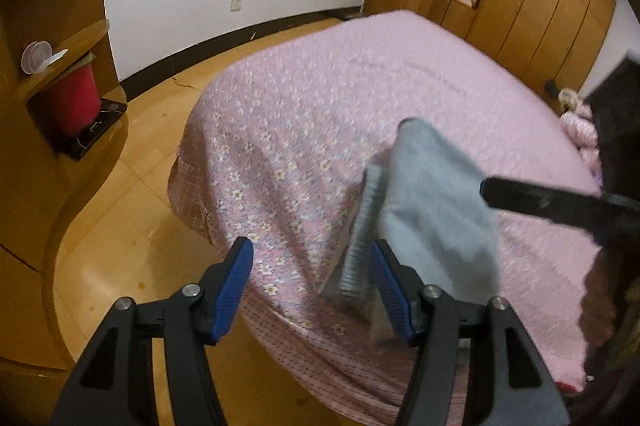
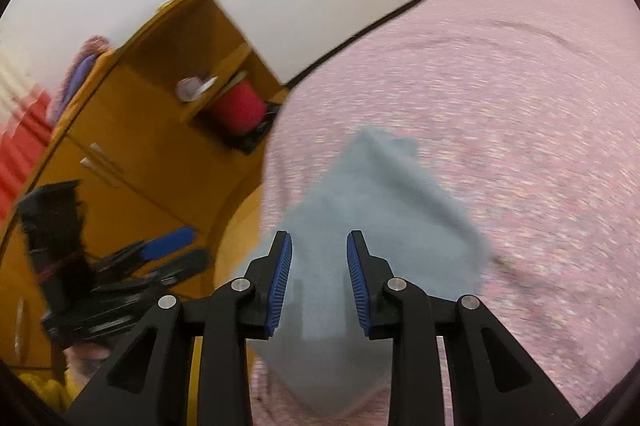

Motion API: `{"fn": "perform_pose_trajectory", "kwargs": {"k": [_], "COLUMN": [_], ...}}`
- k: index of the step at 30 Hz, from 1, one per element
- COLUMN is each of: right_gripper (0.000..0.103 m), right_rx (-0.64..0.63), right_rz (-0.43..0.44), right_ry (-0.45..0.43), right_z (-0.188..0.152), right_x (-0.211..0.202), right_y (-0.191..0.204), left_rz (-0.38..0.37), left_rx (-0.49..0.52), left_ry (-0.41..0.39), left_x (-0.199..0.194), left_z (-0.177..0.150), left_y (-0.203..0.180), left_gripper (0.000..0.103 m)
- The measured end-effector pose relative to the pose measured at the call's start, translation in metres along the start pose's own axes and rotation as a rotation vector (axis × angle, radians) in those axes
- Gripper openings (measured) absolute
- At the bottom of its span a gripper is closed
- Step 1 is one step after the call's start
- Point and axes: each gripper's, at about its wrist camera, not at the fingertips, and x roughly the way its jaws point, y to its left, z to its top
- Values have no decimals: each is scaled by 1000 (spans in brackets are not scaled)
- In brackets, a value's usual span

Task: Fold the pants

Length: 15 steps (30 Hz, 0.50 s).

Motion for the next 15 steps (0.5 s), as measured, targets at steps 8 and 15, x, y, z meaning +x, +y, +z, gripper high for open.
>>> {"fn": "perform_pose_trajectory", "kwargs": {"k": [8, 15], "right_gripper": [30, 29], "right_rx": [-20, -28], "right_rz": [-138, -176], "right_ry": [20, 48], "right_z": [5, 13], "right_x": [21, 46], "right_y": [-18, -23], "left_rz": [-218, -100], "left_rx": [87, 137], "left_ry": [17, 145], "left_x": [-11, 44], "left_z": [-4, -20], "left_y": [-40, -40], "left_gripper": [20, 17]}}
